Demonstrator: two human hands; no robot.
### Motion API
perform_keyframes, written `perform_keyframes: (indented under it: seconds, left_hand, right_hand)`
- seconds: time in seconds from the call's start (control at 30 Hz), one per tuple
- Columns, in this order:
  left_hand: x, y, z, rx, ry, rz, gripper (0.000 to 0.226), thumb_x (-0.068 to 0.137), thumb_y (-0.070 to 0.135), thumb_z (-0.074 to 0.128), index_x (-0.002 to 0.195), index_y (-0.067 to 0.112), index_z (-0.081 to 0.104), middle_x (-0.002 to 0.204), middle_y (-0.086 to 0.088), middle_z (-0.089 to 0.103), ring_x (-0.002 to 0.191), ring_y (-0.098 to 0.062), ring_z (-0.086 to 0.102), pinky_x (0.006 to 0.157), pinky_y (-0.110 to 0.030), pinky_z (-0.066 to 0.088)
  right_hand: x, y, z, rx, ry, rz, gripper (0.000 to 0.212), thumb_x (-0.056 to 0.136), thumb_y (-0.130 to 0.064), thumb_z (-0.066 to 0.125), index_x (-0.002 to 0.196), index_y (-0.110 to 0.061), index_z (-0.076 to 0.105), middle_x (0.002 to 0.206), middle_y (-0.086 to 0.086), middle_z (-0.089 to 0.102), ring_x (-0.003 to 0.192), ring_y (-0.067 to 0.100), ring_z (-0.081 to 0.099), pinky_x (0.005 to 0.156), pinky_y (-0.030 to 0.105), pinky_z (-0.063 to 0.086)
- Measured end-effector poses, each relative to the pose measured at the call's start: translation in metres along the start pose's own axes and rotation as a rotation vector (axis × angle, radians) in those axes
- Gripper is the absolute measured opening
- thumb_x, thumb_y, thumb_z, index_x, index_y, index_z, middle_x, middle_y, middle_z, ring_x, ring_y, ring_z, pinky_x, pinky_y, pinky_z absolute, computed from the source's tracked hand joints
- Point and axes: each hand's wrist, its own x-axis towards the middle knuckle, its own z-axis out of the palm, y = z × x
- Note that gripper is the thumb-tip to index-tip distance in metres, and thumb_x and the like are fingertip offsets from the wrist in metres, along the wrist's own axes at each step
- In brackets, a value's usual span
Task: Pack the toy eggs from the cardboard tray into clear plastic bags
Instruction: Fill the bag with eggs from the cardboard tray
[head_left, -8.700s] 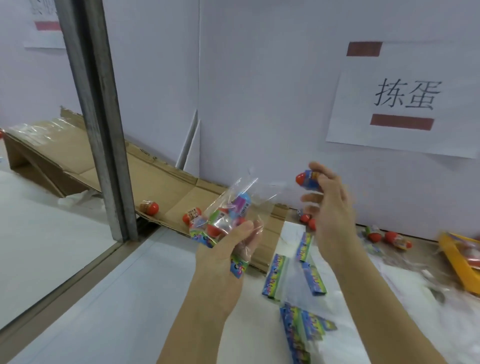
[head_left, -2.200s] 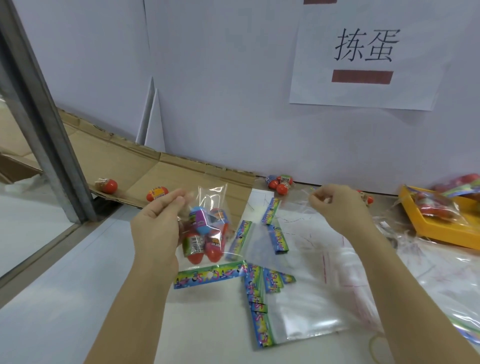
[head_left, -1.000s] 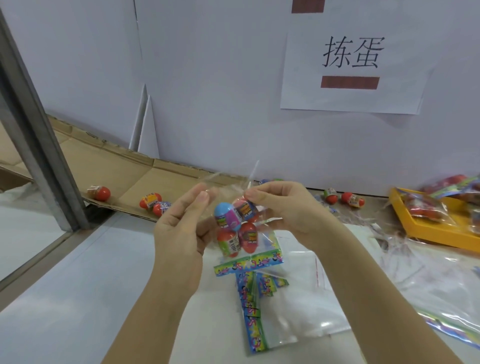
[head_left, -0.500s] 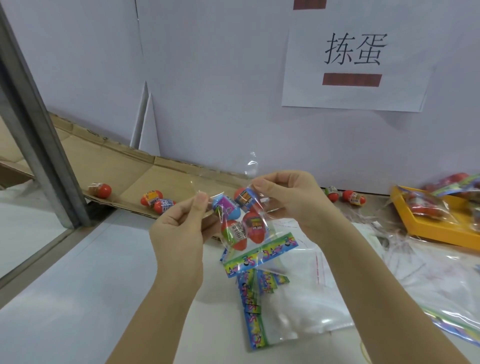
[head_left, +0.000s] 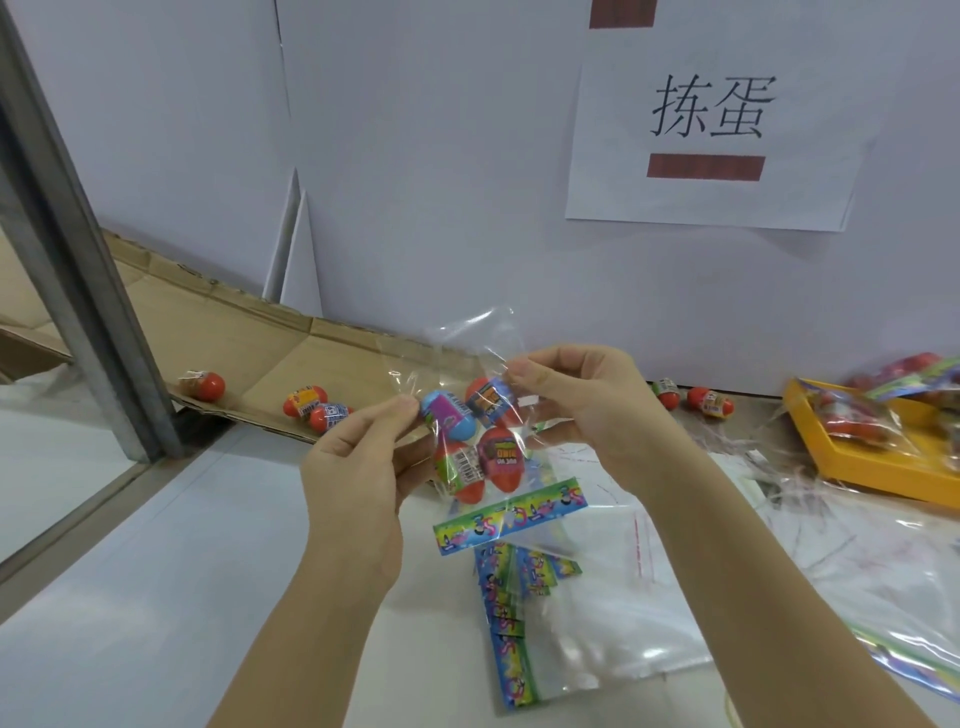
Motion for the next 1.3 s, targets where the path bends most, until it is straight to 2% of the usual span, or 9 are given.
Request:
perform_keyframes:
  seconds: [0.37,0.4,0.5,0.63,0.73,0.83,1.0,1.17,1.3]
  left_hand:
    - [-0.004,-0.001,0.002,-0.066,-0.118,0.003,0.016,0.087,0.011,0.063,0.074,0.017,0.070,0.064,0.000,0.069,0.050,-0.008,0.062,0.045,-0.021,0.051]
    - [-0.006,0.000,0.005,-0.064,-0.163,-0.028,0.009,0.084,0.018,0.065,0.081,0.012,0.070,0.070,-0.004,0.070,0.056,-0.011,0.063,0.050,-0.026,0.055]
    - [-0.013,0.002,0.010,-0.042,-0.241,-0.107,0.046,0.068,0.037,0.073,0.100,0.004,0.071,0.098,-0.018,0.073,0.084,-0.028,0.068,0.081,-0.048,0.056]
    - [-0.014,0.006,0.012,-0.064,-0.225,-0.109,0.021,0.062,0.027,0.075,0.079,0.015,0.079,0.085,-0.010,0.075,0.076,-0.021,0.073,0.071,-0.041,0.062]
    - [-0.015,0.008,0.010,-0.113,-0.214,-0.154,0.057,0.050,0.030,0.081,0.101,0.005,0.073,0.102,-0.018,0.073,0.100,-0.037,0.068,0.095,-0.059,0.049]
    - [-0.018,0.010,0.010,-0.152,-0.247,-0.201,0.077,0.050,0.029,0.081,0.119,-0.002,0.064,0.120,-0.024,0.066,0.118,-0.044,0.058,0.105,-0.063,0.039]
    - [-0.017,0.010,0.008,-0.132,-0.272,-0.139,0.023,0.060,0.024,0.076,0.082,0.017,0.076,0.091,-0.010,0.075,0.080,-0.022,0.072,0.079,-0.045,0.057]
    - [-0.017,0.012,0.007,-0.062,-0.314,-0.034,0.039,0.058,0.026,0.076,0.096,0.017,0.076,0.093,-0.009,0.075,0.078,-0.020,0.073,0.066,-0.037,0.061]
    - [-0.019,0.012,0.007,-0.034,-0.361,0.009,0.033,0.060,0.025,0.073,0.092,0.025,0.078,0.093,-0.006,0.076,0.076,-0.018,0.073,0.057,-0.028,0.059]
  right_hand:
    - [-0.004,-0.007,-0.007,0.130,-0.119,-0.024,0.012,0.068,-0.023,0.071,0.071,-0.013,0.076,0.068,0.005,0.071,0.052,0.014,0.065,0.051,0.024,0.056]
    - [-0.004,-0.007,-0.007,0.123,-0.122,-0.027,0.012,0.068,-0.024,0.071,0.071,-0.013,0.076,0.068,0.005,0.071,0.053,0.015,0.065,0.051,0.023,0.056]
    - [-0.004,-0.008,-0.007,0.103,-0.131,-0.037,0.012,0.068,-0.025,0.072,0.069,-0.014,0.077,0.066,0.005,0.071,0.052,0.015,0.063,0.049,0.023,0.054]
    - [-0.003,-0.008,-0.008,0.124,-0.145,-0.034,0.017,0.069,-0.025,0.072,0.075,-0.011,0.077,0.069,0.005,0.070,0.052,0.014,0.061,0.052,0.025,0.056]
    - [-0.003,-0.007,-0.009,0.137,-0.169,-0.037,0.017,0.069,-0.026,0.072,0.077,-0.011,0.077,0.070,0.004,0.070,0.053,0.013,0.061,0.051,0.024,0.055]
    - [-0.003,-0.007,-0.010,0.148,-0.183,-0.036,0.019,0.068,-0.026,0.073,0.078,-0.010,0.077,0.075,0.007,0.071,0.054,0.014,0.062,0.048,0.023,0.053]
    - [-0.004,-0.008,-0.012,0.188,-0.227,-0.060,0.018,0.069,-0.022,0.071,0.079,-0.007,0.076,0.071,0.004,0.072,0.051,0.010,0.063,0.041,0.019,0.048]
    - [-0.006,-0.009,-0.010,0.147,-0.232,-0.063,0.030,0.068,-0.025,0.071,0.094,-0.009,0.072,0.073,0.002,0.071,0.052,0.011,0.061,0.041,0.022,0.046]
    - [-0.006,-0.010,-0.010,0.064,-0.230,-0.089,0.019,0.068,-0.030,0.071,0.081,-0.019,0.077,0.073,0.003,0.072,0.055,0.011,0.063,0.041,0.021,0.046]
